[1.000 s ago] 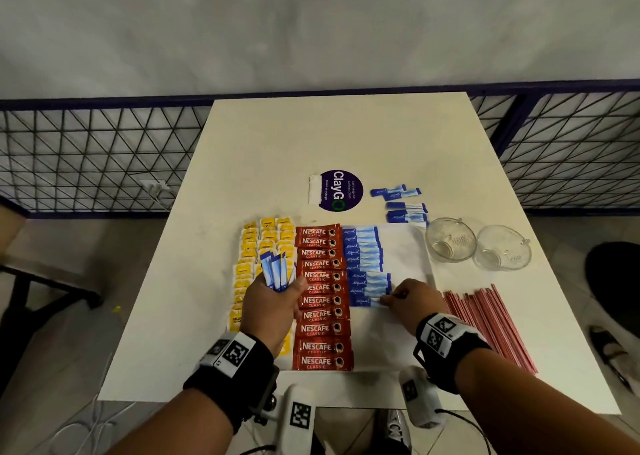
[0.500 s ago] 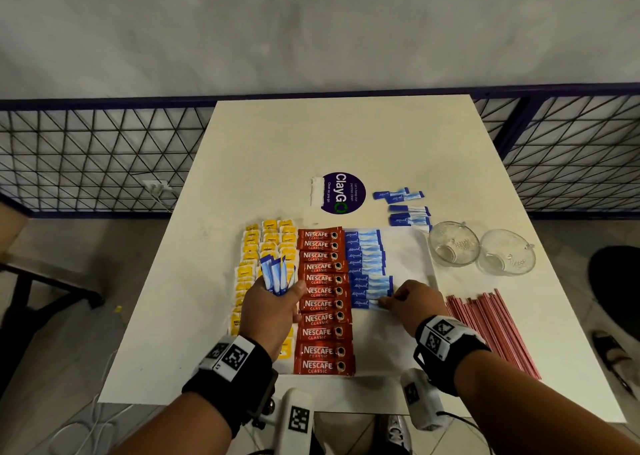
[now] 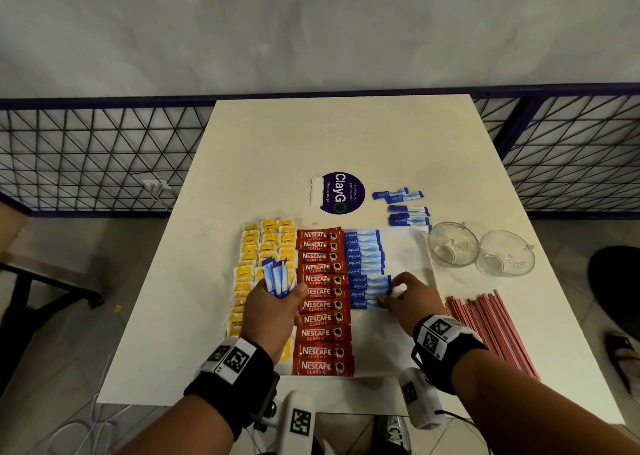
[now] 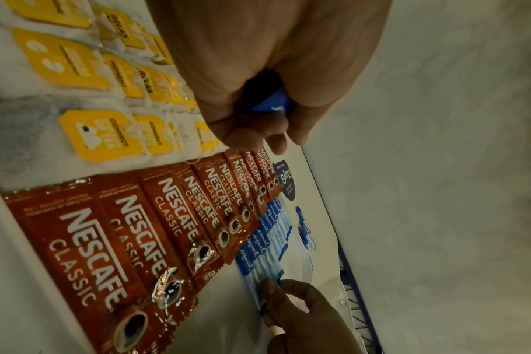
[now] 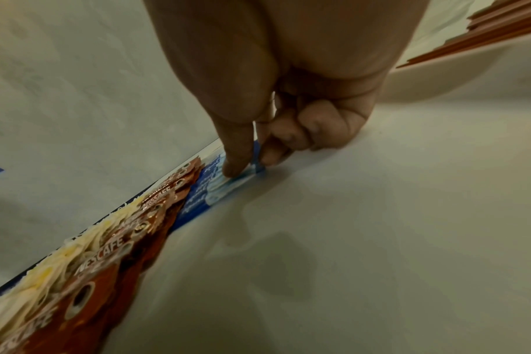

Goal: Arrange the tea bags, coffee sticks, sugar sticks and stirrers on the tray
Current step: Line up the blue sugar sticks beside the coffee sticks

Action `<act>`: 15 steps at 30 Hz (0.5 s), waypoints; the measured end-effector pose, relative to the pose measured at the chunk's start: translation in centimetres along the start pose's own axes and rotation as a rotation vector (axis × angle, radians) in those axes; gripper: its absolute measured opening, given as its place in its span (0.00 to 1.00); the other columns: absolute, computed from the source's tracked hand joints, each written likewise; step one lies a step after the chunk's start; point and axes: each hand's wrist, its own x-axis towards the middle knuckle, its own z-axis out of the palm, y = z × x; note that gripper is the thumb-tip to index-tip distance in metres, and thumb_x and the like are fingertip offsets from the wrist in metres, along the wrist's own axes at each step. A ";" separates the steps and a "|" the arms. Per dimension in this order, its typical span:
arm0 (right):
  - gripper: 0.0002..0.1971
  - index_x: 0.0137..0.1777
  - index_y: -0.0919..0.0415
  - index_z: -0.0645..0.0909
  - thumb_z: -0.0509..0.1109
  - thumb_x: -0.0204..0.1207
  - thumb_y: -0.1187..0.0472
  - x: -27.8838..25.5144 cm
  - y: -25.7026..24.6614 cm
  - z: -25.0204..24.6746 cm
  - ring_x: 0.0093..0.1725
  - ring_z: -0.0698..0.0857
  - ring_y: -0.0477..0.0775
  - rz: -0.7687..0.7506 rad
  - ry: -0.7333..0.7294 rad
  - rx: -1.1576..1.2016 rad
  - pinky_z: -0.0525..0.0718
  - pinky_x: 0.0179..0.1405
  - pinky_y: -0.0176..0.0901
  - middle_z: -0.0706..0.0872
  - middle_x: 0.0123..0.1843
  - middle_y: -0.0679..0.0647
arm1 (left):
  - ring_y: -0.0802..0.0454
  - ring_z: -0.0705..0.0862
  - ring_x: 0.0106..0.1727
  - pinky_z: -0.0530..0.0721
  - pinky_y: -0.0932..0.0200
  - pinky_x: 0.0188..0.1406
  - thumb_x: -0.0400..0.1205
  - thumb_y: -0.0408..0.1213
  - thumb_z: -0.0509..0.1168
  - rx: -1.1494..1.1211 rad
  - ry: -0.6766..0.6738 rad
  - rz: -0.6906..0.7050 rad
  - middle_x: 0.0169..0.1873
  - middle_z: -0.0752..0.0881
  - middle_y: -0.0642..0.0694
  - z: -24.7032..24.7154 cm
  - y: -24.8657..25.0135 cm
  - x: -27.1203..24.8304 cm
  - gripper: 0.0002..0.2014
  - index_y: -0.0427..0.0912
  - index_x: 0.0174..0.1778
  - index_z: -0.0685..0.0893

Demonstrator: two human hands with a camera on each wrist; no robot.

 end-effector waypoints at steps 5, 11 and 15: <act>0.15 0.51 0.49 0.76 0.77 0.70 0.47 0.0 -0.2 -0.1 0.41 0.83 0.51 -0.001 -0.002 0.011 0.73 0.38 0.37 0.89 0.44 0.52 | 0.57 0.75 0.19 0.84 0.52 0.29 0.78 0.35 0.73 -0.005 -0.006 -0.013 0.28 0.84 0.41 0.0 0.1 -0.1 0.06 0.38 0.45 0.84; 0.19 0.53 0.47 0.75 0.68 0.73 0.35 -1.8 -2.5 -1.6 0.36 0.84 0.45 -0.127 0.060 0.027 0.74 0.30 0.34 0.86 0.37 0.47 | 0.51 0.75 0.21 0.81 0.57 0.23 0.80 0.30 0.70 -0.207 -0.316 -0.171 0.28 0.81 0.42 -0.1 1.7 -0.8 0.02 0.37 0.44 0.82; 0.11 0.50 0.46 0.83 0.68 0.76 0.42 -4.1 -6.3 -2.0 0.41 0.85 0.42 -0.419 -0.187 0.257 0.81 0.40 0.34 0.87 0.42 0.45 | 0.50 0.76 0.20 0.79 0.60 0.20 0.78 0.26 0.70 -0.190 -0.525 -0.194 0.26 0.82 0.45 0.6 3.2 -1.0 0.07 0.35 0.51 0.82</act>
